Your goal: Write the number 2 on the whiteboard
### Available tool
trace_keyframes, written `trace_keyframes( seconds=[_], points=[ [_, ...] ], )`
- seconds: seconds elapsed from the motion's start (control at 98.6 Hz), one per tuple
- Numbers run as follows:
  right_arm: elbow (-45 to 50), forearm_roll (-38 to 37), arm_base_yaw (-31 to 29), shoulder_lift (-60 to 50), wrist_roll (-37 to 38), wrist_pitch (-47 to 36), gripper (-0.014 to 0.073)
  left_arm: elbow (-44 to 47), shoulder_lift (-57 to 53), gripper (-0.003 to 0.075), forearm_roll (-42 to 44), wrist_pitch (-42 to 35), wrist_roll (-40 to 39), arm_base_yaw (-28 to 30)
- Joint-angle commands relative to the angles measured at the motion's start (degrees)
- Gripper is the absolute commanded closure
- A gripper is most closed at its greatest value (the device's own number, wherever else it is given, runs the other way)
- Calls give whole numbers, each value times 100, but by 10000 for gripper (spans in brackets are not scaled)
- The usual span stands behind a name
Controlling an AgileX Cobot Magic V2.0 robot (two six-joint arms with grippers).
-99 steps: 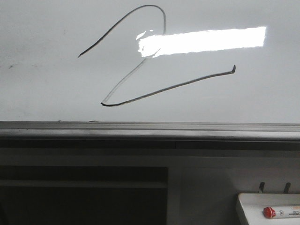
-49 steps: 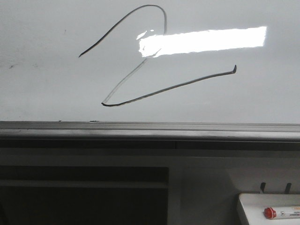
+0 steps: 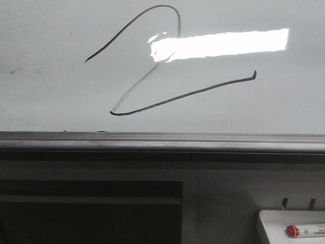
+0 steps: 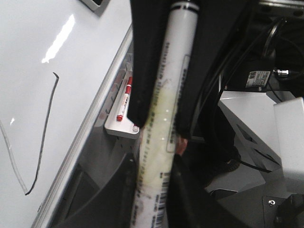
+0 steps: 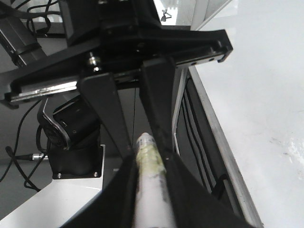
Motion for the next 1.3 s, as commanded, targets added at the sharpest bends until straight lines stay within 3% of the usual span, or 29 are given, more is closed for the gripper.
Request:
trace_keyframes(
  seconds=[0.0, 0.101, 0.152, 0.254, 0.355, 0.426, 0.497, 0.598, 0.751, 0.984, 1.288],
  points=[
    [-203, 201, 10, -73, -3, -282, 472, -191, 7, 741, -183, -740, -264, 6],
    [-203, 201, -34, -86, -3, -524, 208, -191, 7, 741, -183, -763, -264, 6],
    [-203, 201, -96, -132, -3, -720, 117, -191, 7, 741, -183, -836, -355, 6],
    [-203, 201, -304, -386, -3, -1205, 65, -106, -15, 741, -107, -1307, -894, 39],
    [-203, 201, -646, -852, -3, -1537, 116, 59, -28, 741, 157, -1901, -1464, 152],
    [-193, 211, -900, -1199, 7, -1574, 206, 263, -40, 741, 396, -2462, -1942, 312],
    [-142, 340, -1104, -1582, 19, -1518, 365, 565, -40, 741, 558, -3175, -2356, 554],
    [71, 376, -1211, -2094, 19, -1330, 673, 1097, -40, 741, 535, -4344, -2742, 996],
    [657, 402, -1211, -2657, 346, -1341, 662, 1717, 359, 741, 89, -5649, -2754, 1462],
    [1380, 599, -1211, -2820, 538, -1365, 662, 1770, 1653, 741, 42, -6124, -2754, 1488],
    [1549, 816, -1211, -2809, 536, -1447, 662, 1770, 2637, 741, 42, -7129, -2754, 1449]
  ],
)
